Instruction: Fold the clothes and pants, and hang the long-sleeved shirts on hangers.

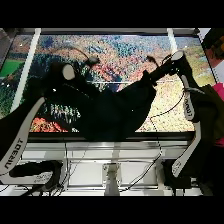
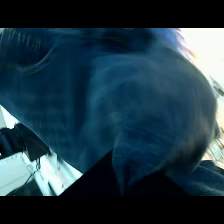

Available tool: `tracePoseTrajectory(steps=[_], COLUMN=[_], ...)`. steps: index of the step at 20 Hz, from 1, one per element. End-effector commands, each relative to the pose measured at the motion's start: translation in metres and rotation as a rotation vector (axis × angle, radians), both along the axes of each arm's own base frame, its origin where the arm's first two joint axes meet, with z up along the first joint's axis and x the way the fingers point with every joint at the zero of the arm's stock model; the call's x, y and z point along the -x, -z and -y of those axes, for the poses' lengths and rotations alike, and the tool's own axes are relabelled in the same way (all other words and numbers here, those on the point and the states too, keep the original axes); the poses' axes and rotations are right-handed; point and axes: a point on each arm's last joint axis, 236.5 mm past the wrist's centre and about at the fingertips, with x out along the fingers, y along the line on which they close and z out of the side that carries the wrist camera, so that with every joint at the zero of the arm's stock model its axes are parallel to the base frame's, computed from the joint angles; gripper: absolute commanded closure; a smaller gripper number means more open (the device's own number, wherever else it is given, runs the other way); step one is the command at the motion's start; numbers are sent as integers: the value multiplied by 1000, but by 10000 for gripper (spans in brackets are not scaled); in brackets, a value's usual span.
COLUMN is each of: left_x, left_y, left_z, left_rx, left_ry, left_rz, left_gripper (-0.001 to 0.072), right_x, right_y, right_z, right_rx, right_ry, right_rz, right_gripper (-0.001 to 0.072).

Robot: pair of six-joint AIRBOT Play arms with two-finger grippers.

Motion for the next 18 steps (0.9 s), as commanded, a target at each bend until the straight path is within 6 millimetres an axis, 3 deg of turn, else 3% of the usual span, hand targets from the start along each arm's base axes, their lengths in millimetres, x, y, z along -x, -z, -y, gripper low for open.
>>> tracePoseTrajectory(steps=[1,3,4,6,8,11,14,16,18], left_x=[-80,-94,-95,-97,-104,-122,-134,-135,-132], left_y=[-152,-240,-266,-278,-261,-217,-157,-114,-85], left_z=[-17,-24,-24,-10,14,59,107,138,168], left_rx=[231,335,367,399,410,453,593,580,570], left_ry=[-168,-203,-208,-192,-165,-142,-181,-156,-121], left_rz=[480,718,784,820,805,751,582,504,464], left_gripper=[692,693,694,694,694,695,696,696,695], right_x=[-43,-67,-72,-71,-56,-29,-5,16,45], right_y=[-88,-142,-164,-192,-192,-164,-146,-141,-140], right_z=[8,36,51,79,100,128,154,185,219], right_rx=[12,90,138,230,331,489,628,780,946], right_ry=[168,362,440,552,601,614,625,638,648], right_rz=[288,453,516,588,568,449,342,285,207], right_gripper=[684,684,684,683,683,683,683,683,683])
